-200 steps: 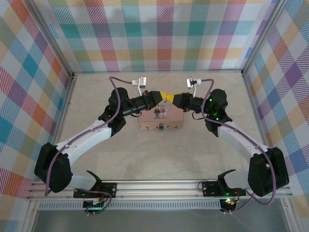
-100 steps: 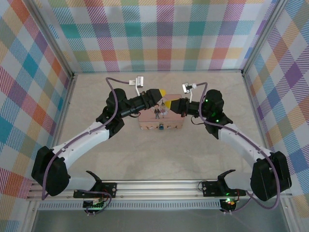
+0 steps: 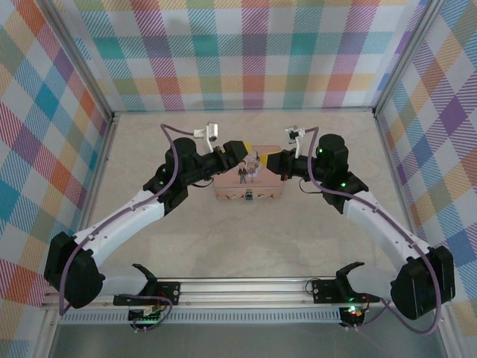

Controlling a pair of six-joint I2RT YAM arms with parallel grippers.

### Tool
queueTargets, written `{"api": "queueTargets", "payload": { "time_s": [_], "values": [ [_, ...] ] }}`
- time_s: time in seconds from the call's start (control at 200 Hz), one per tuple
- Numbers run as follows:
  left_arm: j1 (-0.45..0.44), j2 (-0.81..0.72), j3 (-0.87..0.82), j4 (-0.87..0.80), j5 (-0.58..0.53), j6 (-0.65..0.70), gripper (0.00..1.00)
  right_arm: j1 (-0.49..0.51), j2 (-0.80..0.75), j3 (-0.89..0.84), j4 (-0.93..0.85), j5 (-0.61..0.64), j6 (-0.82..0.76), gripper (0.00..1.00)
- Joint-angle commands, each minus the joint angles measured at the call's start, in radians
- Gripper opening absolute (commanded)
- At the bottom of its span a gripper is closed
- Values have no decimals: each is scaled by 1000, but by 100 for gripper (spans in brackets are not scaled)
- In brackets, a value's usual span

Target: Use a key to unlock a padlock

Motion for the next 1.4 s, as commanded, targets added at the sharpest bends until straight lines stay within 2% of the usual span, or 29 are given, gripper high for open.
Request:
{"api": "queueTargets", "payload": {
  "time_s": [0.0, 0.29, 0.52, 0.745, 0.82, 0.915, 1.14, 1.395],
  "values": [
    [-13, -26, 72, -185, -79, 64, 63, 7, -33, 55, -128, 99, -136, 0],
    [-54, 42, 202, -298, -77, 81, 74, 34, -19, 87, -179, 161, -191, 0],
    [-78, 117, 344, -565, -176, 92, 73, 58, -20, 95, -201, 220, -226, 0],
    [-79, 112, 314, -610, -268, 91, 73, 60, -1, 92, -254, 258, -233, 0],
    [-79, 101, 297, -630, -287, 107, 74, 61, 6, 95, -318, 284, -229, 17],
    [-79, 83, 251, -636, -294, 118, 74, 61, 12, 73, -381, 315, -214, 33],
    [-79, 5, 66, -609, -337, 87, 75, 110, 78, -5, -509, 415, -141, 38],
    [-79, -69, -130, -534, -321, 10, 75, 179, 158, -131, -427, 493, -38, 44]
  ]
}}
